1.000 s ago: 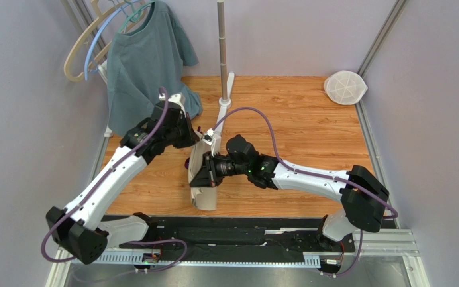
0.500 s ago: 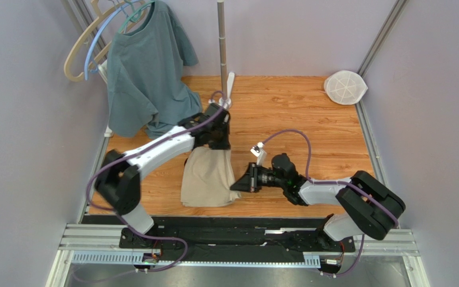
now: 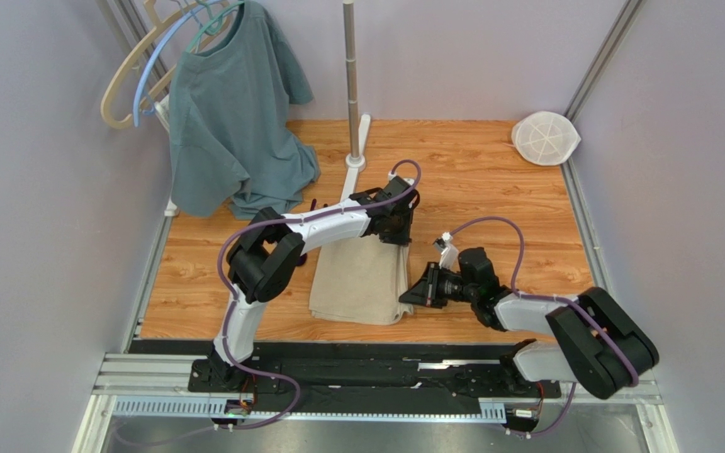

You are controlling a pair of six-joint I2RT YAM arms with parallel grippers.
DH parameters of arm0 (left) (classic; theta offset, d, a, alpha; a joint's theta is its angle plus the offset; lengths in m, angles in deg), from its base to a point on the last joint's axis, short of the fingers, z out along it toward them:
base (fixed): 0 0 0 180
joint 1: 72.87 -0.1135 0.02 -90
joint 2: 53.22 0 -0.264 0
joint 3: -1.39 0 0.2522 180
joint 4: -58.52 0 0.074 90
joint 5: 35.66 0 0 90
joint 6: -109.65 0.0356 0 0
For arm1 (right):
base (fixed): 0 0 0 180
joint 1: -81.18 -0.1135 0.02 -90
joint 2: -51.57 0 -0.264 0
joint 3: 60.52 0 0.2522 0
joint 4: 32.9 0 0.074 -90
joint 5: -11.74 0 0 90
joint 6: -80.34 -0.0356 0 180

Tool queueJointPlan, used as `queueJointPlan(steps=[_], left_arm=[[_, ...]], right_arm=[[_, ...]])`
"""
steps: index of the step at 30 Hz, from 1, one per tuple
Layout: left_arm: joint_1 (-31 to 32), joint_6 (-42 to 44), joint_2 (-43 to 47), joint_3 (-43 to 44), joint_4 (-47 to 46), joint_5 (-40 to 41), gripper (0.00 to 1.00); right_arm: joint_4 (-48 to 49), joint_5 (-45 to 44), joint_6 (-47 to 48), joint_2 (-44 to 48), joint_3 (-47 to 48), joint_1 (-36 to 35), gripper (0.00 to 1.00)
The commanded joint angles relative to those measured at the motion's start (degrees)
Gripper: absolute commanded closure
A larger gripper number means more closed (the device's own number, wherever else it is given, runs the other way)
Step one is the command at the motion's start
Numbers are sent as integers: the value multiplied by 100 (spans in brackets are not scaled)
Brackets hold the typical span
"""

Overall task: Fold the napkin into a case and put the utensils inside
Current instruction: Turn over the upper triangle folded napkin at the center of the board, then smooth out the lower triangle-folded napkin at the center of the board.

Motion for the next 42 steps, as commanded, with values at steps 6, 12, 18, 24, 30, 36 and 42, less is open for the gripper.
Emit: queueJointPlan(steps=[6, 12, 18, 24, 30, 36, 42], left_arm=[[-82, 124, -385, 685, -760, 436, 86], [7, 352, 115, 791, -637, 261, 18], [7, 686, 1125, 363, 22, 146, 16], [7, 537, 1523, -579, -293, -360, 52], [15, 484, 890, -370, -601, -689, 54], [15, 625, 169, 412, -417, -408, 46], [7, 555, -323, 878, -206, -162, 50]], right_arm=[[-3650, -944, 751, 826, 664, 34, 91], [-5754, -2484, 505, 1694, 1264, 25, 35], [-6177, -3134, 470, 2303, 1519, 112, 25], [-5440, -3330, 724, 1522, 2125, 629, 43], [-4244, -2337, 926, -4, 2968, 1403, 83], [-3831, -1492, 1208, -1247, 3795, 1458, 100], [-3646, -1352, 1296, -1845, 4050, 1545, 100]])
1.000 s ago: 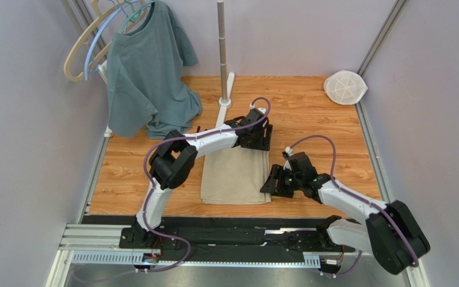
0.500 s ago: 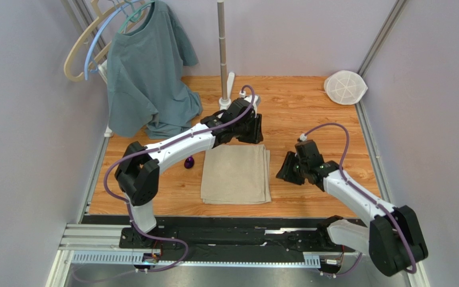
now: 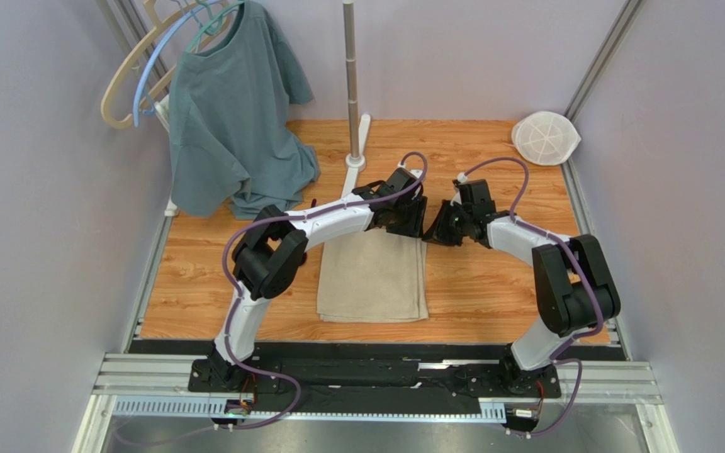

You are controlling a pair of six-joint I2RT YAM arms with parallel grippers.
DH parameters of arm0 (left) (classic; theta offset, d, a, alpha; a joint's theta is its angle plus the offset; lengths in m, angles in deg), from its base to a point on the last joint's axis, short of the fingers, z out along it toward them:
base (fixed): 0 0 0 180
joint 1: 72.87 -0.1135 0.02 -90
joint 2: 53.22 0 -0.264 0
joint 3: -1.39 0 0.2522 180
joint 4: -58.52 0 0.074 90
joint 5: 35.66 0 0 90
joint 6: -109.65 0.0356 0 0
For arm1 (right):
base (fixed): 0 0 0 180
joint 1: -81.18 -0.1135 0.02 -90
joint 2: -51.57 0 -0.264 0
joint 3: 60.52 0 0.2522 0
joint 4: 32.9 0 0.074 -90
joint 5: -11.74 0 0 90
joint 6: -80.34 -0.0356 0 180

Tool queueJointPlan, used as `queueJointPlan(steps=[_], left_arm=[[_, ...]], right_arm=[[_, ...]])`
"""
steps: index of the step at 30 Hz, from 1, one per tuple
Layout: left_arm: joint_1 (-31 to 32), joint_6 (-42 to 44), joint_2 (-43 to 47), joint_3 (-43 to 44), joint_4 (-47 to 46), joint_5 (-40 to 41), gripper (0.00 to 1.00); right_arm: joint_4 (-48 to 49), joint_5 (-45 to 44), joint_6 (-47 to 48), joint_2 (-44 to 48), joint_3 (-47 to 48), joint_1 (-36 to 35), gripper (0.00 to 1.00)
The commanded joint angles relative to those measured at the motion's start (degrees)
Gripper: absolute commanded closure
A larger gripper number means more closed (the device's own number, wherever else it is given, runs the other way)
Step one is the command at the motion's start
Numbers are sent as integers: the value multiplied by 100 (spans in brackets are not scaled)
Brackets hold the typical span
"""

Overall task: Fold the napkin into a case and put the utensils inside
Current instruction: Smooth out the lower triangle-folded napkin at the center of the board.

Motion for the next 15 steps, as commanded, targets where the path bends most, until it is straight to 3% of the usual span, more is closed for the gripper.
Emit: queueJointPlan(steps=[1, 15], left_arm=[[9, 52, -135, 455, 78, 236, 50], [9, -19, -558, 718, 245, 325, 55]], right_arm=[[413, 371, 177, -283, 315, 83, 100], [589, 266, 273, -802, 192, 180, 100]])
